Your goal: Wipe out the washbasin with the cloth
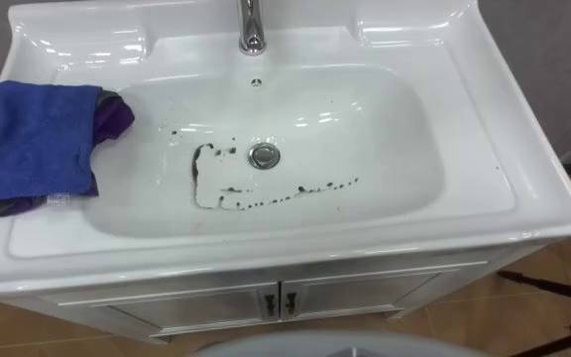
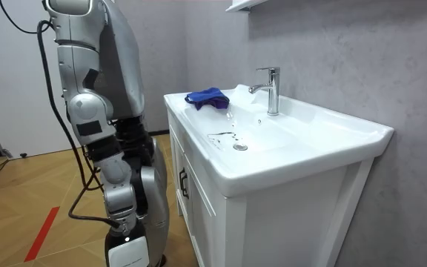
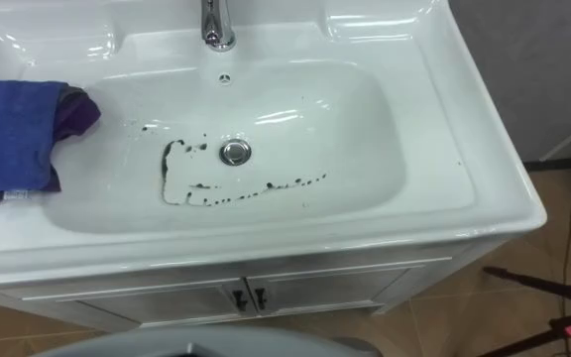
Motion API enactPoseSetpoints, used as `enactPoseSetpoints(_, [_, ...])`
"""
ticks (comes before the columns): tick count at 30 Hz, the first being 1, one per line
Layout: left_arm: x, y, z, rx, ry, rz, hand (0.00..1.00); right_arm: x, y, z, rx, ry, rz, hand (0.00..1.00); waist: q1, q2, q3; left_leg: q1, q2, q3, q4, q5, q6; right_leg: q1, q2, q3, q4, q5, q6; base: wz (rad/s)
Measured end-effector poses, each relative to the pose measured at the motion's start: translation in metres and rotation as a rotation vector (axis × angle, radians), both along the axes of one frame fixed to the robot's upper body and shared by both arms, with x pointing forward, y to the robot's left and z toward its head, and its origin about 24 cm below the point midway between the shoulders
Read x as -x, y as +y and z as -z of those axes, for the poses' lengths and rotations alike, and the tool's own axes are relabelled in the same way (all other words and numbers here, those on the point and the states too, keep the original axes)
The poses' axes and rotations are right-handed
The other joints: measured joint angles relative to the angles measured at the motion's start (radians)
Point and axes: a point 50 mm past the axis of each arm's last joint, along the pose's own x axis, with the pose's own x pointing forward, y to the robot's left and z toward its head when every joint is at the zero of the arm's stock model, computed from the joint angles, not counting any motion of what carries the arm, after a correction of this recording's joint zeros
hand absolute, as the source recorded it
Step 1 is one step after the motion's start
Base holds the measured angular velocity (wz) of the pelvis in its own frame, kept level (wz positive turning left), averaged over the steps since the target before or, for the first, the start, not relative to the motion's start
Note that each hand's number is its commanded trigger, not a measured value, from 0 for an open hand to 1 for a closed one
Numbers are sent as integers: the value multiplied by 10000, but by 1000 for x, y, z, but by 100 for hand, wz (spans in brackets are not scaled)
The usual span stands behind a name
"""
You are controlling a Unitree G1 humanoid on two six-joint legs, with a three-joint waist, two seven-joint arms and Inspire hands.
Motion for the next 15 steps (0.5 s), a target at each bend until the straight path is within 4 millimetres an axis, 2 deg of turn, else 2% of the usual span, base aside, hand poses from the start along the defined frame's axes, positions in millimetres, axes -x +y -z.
enactPoseSetpoints(7, [0, 1, 0, -77, 55, 257, 0, 0, 0, 0, -74, -6, 99, 0, 12, -13, -2, 8, -1, 1, -9, 0, 0, -17, 1, 1, 1, 0, 0, 0])
enactPoseSetpoints(15, [0, 3, -1, -360, 25, 501, 0, 6, -1, 0, -61, 79, 960, 0, -220, -22, -7, 5, -7, -43, 14, 0, 0, 9, -4, -14, 17, 0, 0, 1])
